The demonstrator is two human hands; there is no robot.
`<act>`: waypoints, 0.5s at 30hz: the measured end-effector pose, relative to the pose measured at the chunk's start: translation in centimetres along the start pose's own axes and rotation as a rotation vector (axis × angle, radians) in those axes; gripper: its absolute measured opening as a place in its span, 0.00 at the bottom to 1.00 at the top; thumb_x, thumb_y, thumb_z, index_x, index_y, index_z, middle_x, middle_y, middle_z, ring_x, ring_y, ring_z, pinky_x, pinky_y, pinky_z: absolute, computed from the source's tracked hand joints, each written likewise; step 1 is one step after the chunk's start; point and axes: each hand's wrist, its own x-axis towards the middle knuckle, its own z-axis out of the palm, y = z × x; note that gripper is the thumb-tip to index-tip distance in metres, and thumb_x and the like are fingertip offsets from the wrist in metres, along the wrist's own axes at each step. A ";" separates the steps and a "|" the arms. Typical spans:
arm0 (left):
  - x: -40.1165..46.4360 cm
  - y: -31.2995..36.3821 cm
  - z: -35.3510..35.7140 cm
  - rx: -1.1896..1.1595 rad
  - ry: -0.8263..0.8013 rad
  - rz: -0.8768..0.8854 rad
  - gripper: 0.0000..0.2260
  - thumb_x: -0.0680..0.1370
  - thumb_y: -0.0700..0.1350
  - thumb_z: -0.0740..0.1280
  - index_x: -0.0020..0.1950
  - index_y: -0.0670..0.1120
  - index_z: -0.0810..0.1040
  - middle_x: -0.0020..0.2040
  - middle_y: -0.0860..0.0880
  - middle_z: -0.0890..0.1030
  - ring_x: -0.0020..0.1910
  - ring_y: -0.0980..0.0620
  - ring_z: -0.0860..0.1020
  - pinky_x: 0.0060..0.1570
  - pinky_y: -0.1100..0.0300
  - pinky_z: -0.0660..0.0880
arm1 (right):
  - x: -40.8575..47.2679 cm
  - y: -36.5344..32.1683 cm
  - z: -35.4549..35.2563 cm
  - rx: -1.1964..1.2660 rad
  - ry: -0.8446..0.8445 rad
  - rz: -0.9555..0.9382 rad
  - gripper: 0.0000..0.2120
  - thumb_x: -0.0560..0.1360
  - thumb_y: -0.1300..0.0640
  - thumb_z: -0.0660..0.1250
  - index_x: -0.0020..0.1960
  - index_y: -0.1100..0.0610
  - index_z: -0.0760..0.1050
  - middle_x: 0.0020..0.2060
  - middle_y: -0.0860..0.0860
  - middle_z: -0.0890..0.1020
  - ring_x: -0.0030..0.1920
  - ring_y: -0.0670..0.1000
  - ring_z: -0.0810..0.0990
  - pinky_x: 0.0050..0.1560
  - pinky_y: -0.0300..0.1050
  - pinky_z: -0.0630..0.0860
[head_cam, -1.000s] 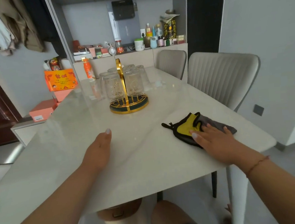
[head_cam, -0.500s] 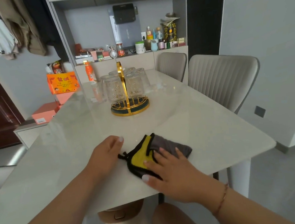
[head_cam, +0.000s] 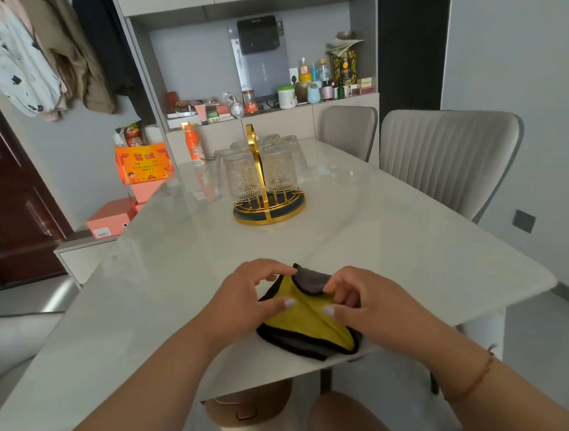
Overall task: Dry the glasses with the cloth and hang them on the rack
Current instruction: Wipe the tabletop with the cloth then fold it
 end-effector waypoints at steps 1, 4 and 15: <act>0.2 0.5 0.2 0.020 -0.024 0.031 0.19 0.74 0.48 0.74 0.63 0.62 0.75 0.59 0.69 0.72 0.58 0.74 0.68 0.58 0.75 0.63 | -0.1 -0.1 0.2 -0.006 0.022 0.011 0.10 0.73 0.50 0.70 0.53 0.48 0.73 0.44 0.45 0.77 0.44 0.44 0.77 0.45 0.39 0.74; 0.8 1.6 1.0 0.041 -0.100 0.122 0.22 0.76 0.43 0.72 0.69 0.54 0.74 0.61 0.66 0.72 0.58 0.81 0.64 0.57 0.82 0.57 | -0.4 -0.6 0.6 -0.006 0.077 -0.011 0.12 0.71 0.51 0.72 0.50 0.47 0.71 0.44 0.44 0.75 0.43 0.42 0.77 0.43 0.36 0.73; -0.3 -0.4 -2.1 0.017 -0.283 -0.121 0.07 0.79 0.43 0.68 0.46 0.54 0.82 0.47 0.57 0.82 0.47 0.61 0.79 0.47 0.71 0.72 | -1.2 -0.1 -0.2 -0.208 -0.119 -0.148 0.15 0.67 0.47 0.75 0.51 0.46 0.76 0.47 0.41 0.76 0.47 0.40 0.75 0.47 0.33 0.72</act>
